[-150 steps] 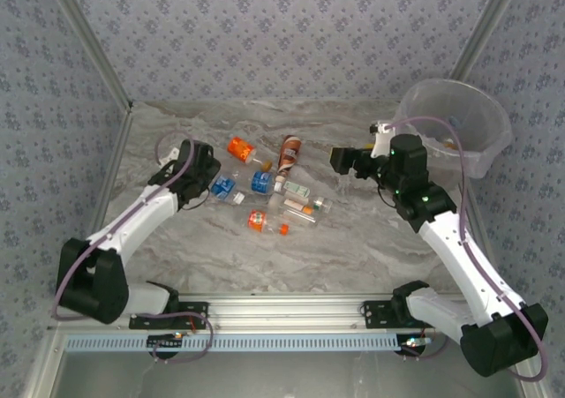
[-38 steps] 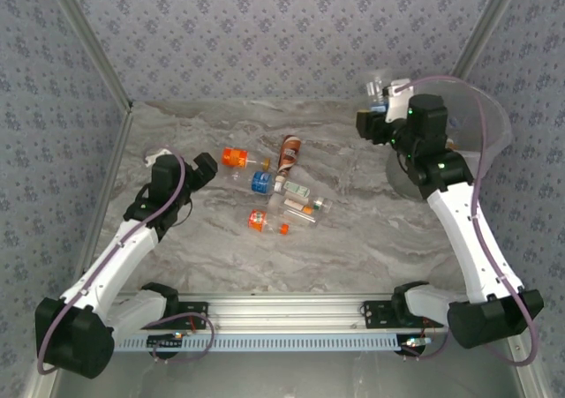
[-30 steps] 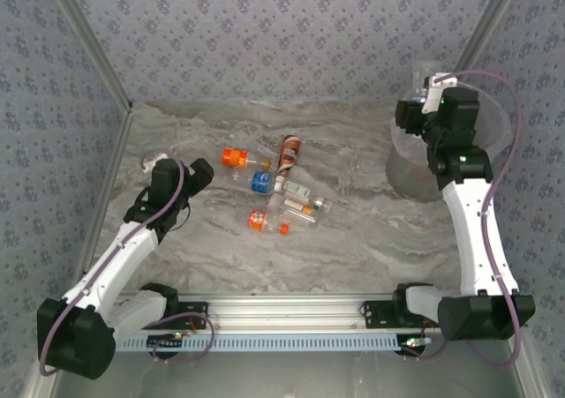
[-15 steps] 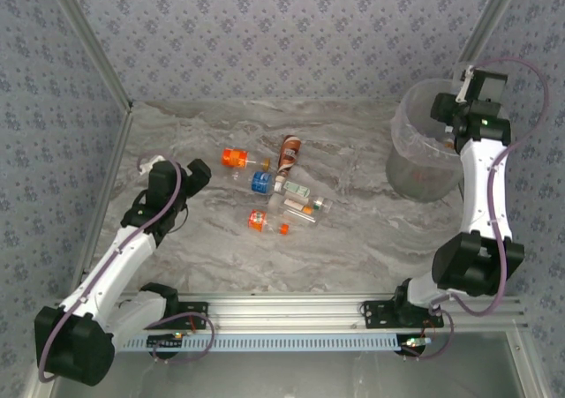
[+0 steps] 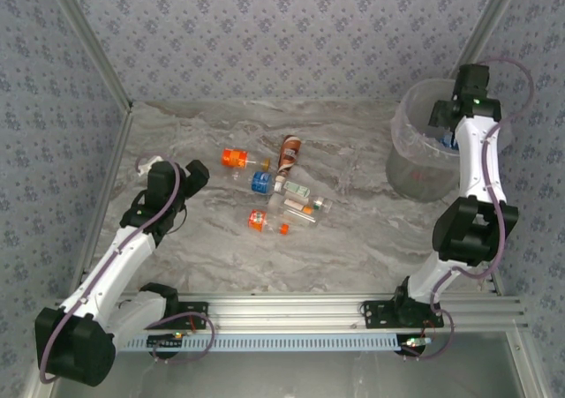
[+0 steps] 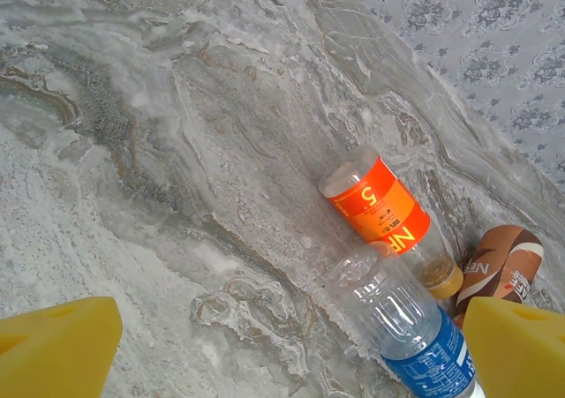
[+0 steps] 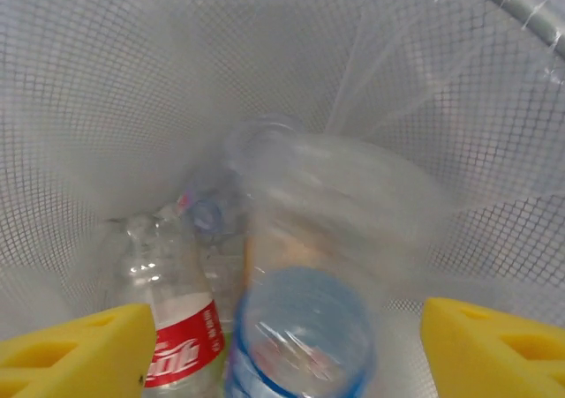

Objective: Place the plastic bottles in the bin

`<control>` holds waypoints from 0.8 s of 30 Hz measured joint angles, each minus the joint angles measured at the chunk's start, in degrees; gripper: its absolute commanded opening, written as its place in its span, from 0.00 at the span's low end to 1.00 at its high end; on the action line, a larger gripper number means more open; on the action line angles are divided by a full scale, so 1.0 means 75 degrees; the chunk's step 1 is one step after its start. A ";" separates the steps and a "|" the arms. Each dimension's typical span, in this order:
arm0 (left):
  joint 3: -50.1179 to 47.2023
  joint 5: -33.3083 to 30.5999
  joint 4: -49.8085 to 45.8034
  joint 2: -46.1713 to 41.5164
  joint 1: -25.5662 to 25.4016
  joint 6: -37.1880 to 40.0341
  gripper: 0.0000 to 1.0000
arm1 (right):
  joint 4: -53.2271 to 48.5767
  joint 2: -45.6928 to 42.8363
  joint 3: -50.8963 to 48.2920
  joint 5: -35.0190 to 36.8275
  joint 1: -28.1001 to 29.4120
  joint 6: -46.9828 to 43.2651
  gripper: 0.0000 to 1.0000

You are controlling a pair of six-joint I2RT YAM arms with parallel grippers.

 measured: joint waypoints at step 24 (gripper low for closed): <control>0.0970 0.0699 -0.0577 0.1798 0.0000 -0.0560 0.99 | 0.2057 -0.4074 -0.3022 -0.1172 0.2267 0.0921 1.00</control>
